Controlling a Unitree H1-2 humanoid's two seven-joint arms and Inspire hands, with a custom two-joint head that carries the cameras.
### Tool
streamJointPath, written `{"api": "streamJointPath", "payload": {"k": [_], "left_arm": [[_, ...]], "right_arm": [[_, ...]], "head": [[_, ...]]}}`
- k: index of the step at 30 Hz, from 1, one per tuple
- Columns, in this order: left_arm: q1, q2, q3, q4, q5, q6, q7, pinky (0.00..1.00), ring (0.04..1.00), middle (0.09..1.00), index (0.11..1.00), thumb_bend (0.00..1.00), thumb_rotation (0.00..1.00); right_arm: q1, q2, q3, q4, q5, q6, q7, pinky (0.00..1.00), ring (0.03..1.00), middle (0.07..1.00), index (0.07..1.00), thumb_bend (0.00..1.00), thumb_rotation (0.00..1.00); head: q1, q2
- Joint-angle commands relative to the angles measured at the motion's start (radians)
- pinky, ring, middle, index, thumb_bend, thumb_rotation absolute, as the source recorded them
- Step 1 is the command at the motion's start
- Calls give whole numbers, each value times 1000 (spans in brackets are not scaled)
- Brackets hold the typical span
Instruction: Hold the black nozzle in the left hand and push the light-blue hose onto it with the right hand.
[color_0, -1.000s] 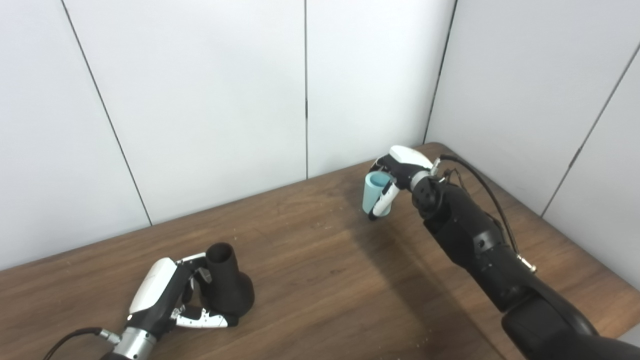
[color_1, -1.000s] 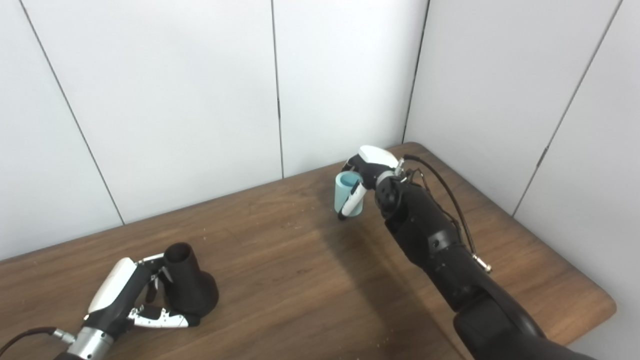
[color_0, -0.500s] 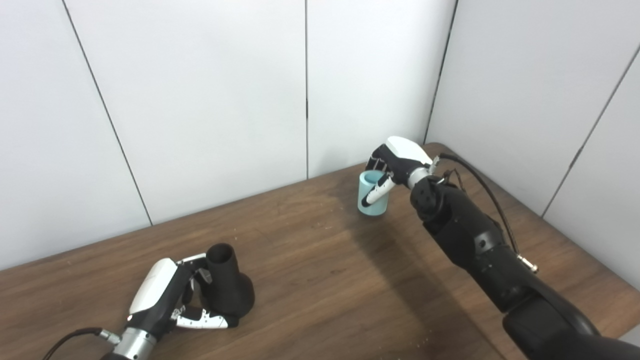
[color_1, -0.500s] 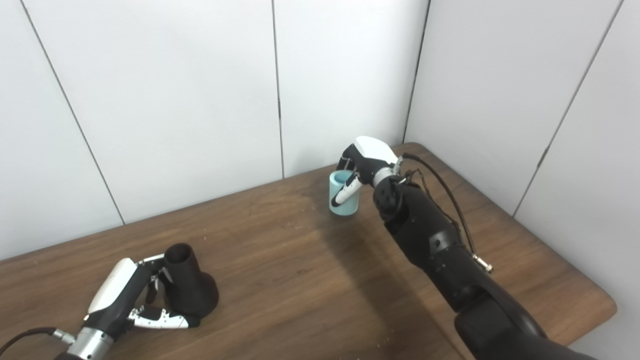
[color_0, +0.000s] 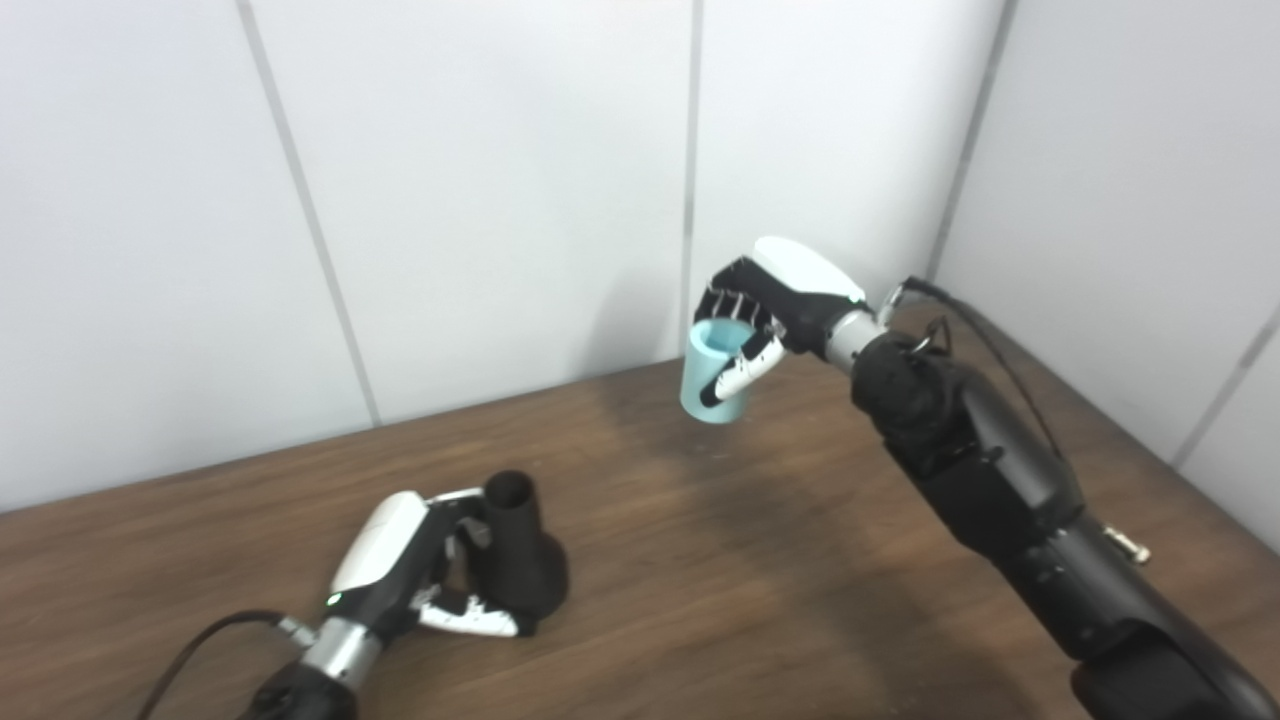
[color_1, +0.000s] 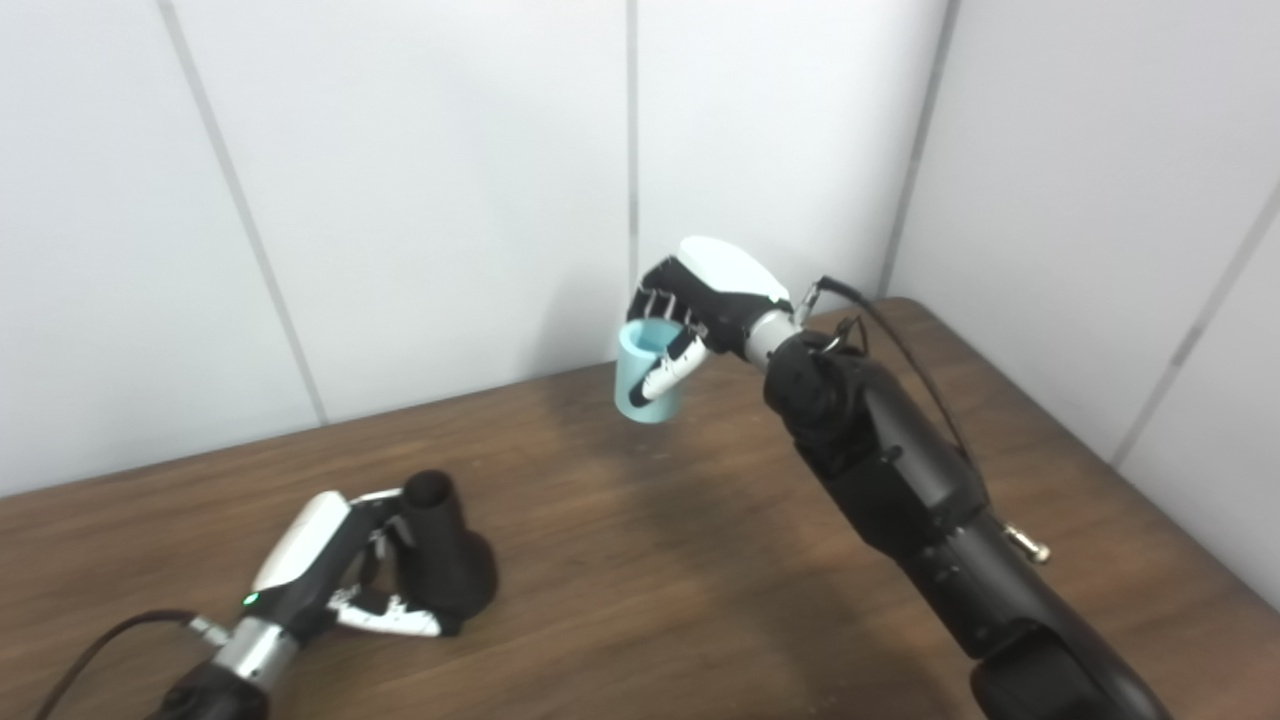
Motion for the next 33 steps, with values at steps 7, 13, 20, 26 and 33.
{"api": "streamJointPath", "payload": {"k": [7, 13, 20, 26, 33], "left_arm": [[79, -30, -72, 26, 88, 120, -98, 354, 400, 483, 491, 525, 0], [72, -54, -81, 17, 95, 183, -104, 342, 400, 477, 495, 525, 0], [66, -75, -91, 9, 94, 221, -112, 340, 411, 470, 500, 525, 0], [67, -82, -91, -7, 91, 231, -118, 413, 423, 475, 497, 524, 0], [70, -79, -92, -18, 99, 236, -120, 360, 401, 455, 507, 524, 0]], "right_arm": [[-124, 13, 17, -129, 33, -1, 84, 394, 458, 476, 483, 521, 0], [-158, 24, 37, -161, 38, -27, 115, 400, 451, 478, 484, 521, 0], [-164, 45, 28, -170, 74, -45, 115, 389, 434, 501, 474, 520, 0], [-151, 69, 30, -174, 84, -41, 121, 371, 432, 498, 480, 519, 0], [-133, 81, 47, -184, 81, -23, 145, 528, 439, 489, 483, 520, 0]], "head": [[132, 0], [227, 16], [287, 31], [289, 41], [277, 51]]}}
